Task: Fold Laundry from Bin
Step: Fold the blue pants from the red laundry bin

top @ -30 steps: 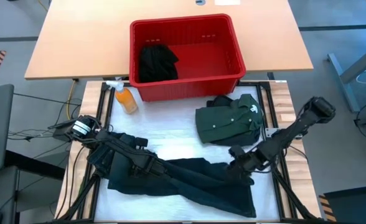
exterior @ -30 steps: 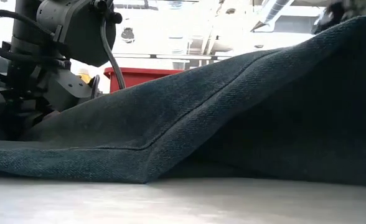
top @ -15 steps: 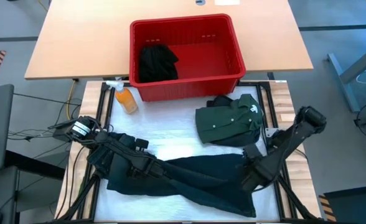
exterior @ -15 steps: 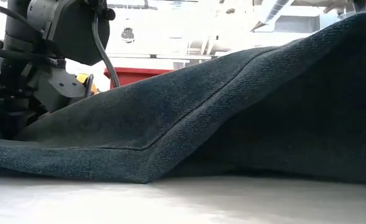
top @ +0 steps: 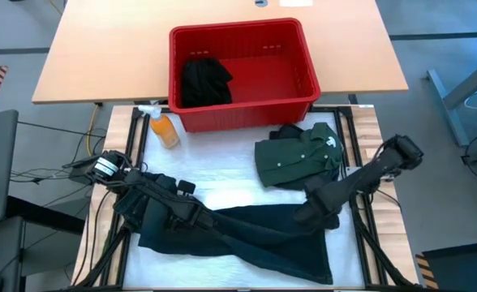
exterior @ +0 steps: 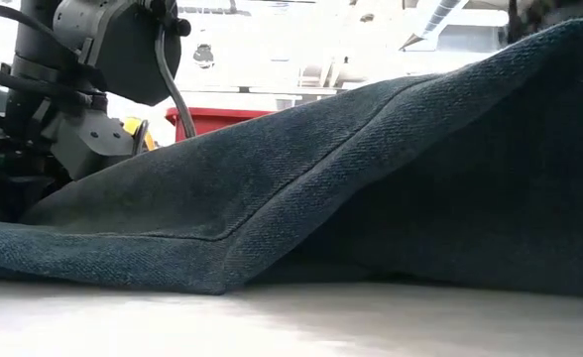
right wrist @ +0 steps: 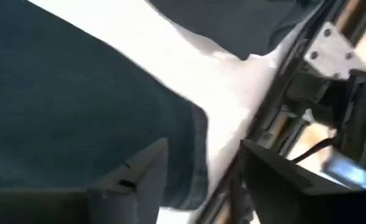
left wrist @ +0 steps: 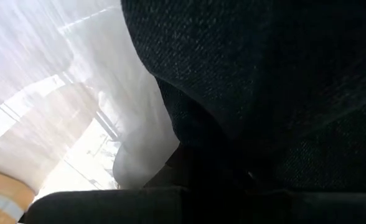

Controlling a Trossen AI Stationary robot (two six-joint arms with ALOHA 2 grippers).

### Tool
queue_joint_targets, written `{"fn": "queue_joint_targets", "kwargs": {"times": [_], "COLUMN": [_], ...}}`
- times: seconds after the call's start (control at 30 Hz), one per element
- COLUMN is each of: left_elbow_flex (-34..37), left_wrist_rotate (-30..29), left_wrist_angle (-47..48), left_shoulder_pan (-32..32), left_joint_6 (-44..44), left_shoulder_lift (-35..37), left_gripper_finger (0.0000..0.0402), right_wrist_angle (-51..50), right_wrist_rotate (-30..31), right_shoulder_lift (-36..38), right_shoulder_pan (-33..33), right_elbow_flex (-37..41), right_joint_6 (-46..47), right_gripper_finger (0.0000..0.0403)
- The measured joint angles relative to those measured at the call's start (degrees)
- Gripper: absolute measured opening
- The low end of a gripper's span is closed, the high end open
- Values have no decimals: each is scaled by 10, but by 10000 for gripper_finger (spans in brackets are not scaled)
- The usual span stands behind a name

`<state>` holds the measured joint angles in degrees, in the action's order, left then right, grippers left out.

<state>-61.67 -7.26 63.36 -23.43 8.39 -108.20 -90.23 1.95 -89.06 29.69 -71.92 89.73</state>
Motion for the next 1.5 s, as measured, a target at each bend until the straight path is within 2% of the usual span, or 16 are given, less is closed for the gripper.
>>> {"fn": "queue_joint_targets", "kwargs": {"times": [0.1, 0.23, 0.4, 0.5, 0.57, 0.73, 1.03, 1.13, 1.3, 1.4, 1.5], "left_elbow_flex": [0, 0, 0, 0, 0, 0, 0, 0, 0, 0, 1], "left_wrist_rotate": [1, 0, 6, 5, 5, 9, 15, 18, 23, 27, 27], "left_wrist_angle": [0, 1, 1, 1, 1, 1, 7, 10, 16, 17, 17], "left_shoulder_pan": [0, 0, 0, -1, 0, 10, 14, 14, 14, 14, 14], "left_joint_6": [-1, 7, 20, 16, 7, -5, -19, -17, -6, -2, -1], "left_shoulder_lift": [0, 0, 0, 0, 0, 0, 0, 0, -1, -1, 0], "left_gripper_finger": [13, 13, 13, 13, 13, 13, 13, 13, 13, 13, 13], "right_wrist_angle": [58, 187, 213, 190, 189, 281, 305, 372, 442, 452, 447], "right_wrist_rotate": [31, 50, 45, 56, 58, 59, 120, 118, 107, 81, 29], "right_shoulder_lift": [28, 29, -12, -31, -32, -19, 17, 17, 19, 21, 30], "right_shoulder_pan": [44, 128, 211, 239, 244, 236, 207, 197, 193, 193, 199], "right_elbow_flex": [-23, -13, -6, -5, 15, 127, 210, 249, 308, 308, 292], "right_joint_6": [48, 110, 208, 257, 267, 273, 275, 260, 290, 277, 253], "right_gripper_finger": [242, 227, 189, 174, 168, 140, 18, 14, 30, 18, 12]}}
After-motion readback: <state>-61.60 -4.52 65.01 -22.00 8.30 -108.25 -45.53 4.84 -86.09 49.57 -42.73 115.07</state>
